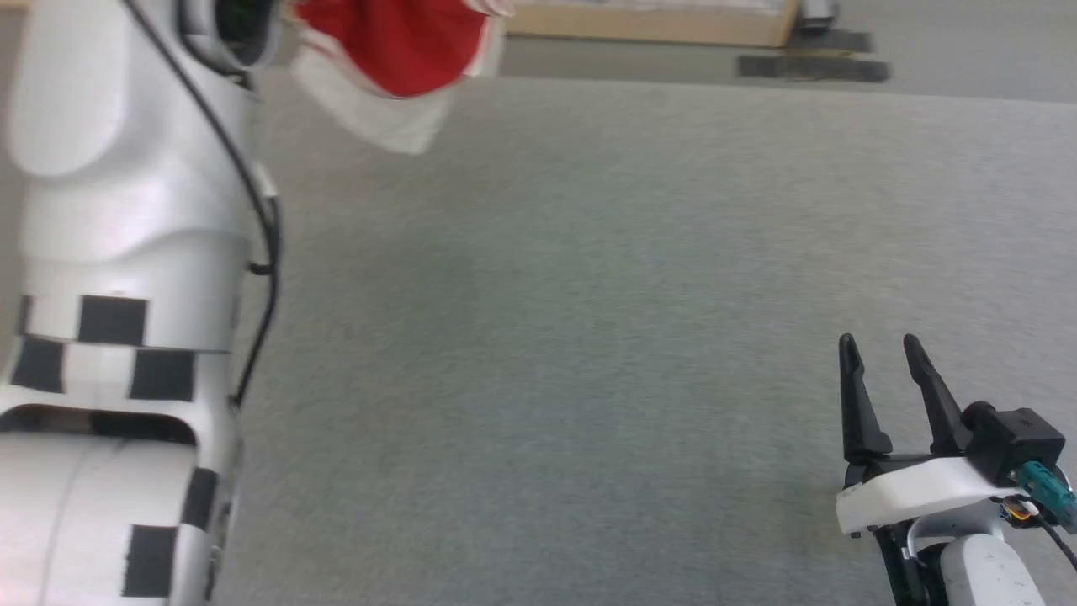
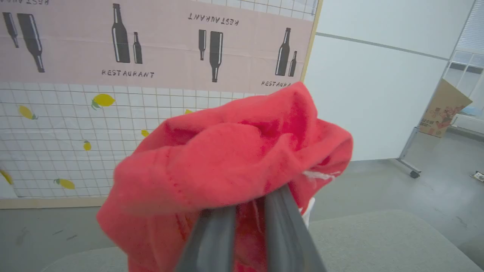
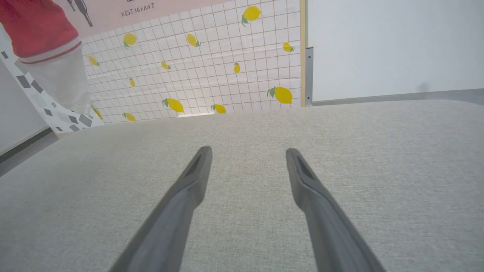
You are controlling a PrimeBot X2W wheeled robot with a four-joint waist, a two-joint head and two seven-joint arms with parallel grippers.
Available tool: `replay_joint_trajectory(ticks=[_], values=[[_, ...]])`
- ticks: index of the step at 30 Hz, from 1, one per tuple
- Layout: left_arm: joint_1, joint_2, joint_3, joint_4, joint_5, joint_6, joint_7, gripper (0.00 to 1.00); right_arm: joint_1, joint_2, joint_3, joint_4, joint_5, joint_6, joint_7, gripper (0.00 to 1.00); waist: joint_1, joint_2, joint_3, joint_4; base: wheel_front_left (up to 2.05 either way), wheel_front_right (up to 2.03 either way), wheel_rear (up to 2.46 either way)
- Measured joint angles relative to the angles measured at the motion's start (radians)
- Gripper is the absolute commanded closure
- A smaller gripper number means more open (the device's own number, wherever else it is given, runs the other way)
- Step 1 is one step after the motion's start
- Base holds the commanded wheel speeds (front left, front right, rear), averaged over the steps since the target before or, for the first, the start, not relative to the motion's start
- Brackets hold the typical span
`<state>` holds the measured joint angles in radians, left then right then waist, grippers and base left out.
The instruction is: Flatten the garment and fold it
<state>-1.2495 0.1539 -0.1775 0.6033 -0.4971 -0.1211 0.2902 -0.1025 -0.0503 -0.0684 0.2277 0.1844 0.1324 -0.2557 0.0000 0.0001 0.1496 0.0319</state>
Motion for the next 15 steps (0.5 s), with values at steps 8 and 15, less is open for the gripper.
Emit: replay_joint_trajectory(ticks=[8, 15], values=[[0.046, -0.060, -0.092, -0.026, -0.040, -0.002, 0.029, 1.00, 0.001, 0.000, -0.029, -0.006, 0.010, 0.000, 0.000, 0.00, 0.0000, 0.0000, -0.031, -0.116, 0.00, 0.00, 0.00], [0.185, -0.082, -0.194, 0.056, -0.036, -0.002, 0.066, 1.00, 0.002, -0.001, -0.042, -0.014, 0.019, 0.000, 0.000, 0.00, 0.0000, 0.0000, -0.017, -0.170, 0.00, 0.00, 0.00]])
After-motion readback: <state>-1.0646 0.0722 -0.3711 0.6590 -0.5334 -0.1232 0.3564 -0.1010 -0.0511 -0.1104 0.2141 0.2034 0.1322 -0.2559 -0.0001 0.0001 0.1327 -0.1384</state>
